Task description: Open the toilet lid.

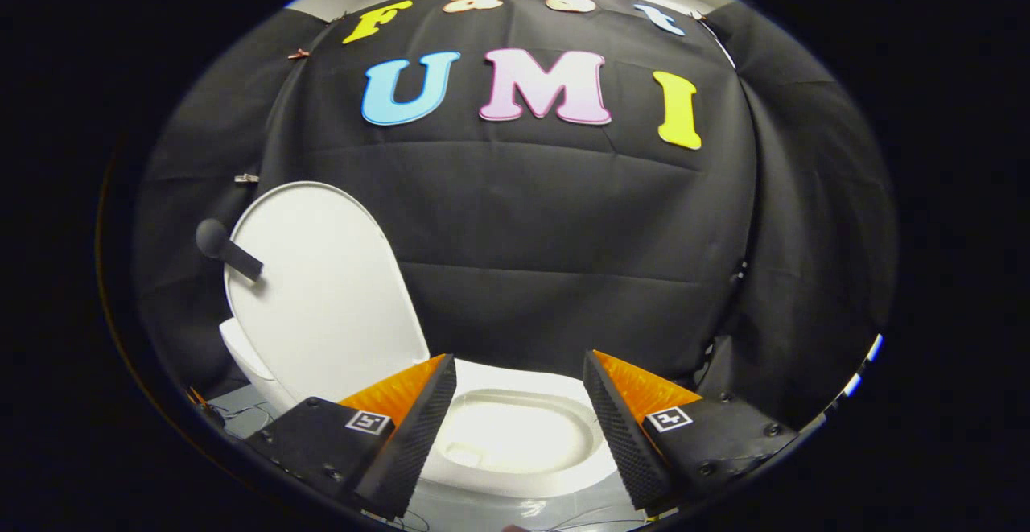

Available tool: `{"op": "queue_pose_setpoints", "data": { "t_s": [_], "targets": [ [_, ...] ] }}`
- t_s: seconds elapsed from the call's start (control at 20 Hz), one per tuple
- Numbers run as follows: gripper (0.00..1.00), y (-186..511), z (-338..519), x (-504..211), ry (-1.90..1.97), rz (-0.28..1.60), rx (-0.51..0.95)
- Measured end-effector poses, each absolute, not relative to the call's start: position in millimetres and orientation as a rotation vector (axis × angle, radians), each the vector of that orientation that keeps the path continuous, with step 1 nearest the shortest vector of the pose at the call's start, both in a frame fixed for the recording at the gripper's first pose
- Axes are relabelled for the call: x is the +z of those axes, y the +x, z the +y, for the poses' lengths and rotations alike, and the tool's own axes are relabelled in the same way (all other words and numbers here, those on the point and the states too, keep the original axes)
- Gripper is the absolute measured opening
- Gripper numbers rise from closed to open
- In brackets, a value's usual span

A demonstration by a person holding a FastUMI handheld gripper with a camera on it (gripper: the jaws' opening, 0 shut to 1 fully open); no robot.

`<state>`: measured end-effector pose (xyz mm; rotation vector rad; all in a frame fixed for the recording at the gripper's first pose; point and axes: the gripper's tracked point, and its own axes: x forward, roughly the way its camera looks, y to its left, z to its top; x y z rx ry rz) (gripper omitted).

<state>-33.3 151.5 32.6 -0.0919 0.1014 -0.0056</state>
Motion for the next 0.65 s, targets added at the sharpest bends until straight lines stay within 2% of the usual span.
{"op": "queue_pose_setpoints", "data": {
  "t_s": [0.35, 0.65],
  "targets": [
    [0.99, -23, 93, -6, -0.050, 0.136, -0.070],
    [0.99, -24, 81, 19, -0.035, 0.069, -0.053]
  ]
}}
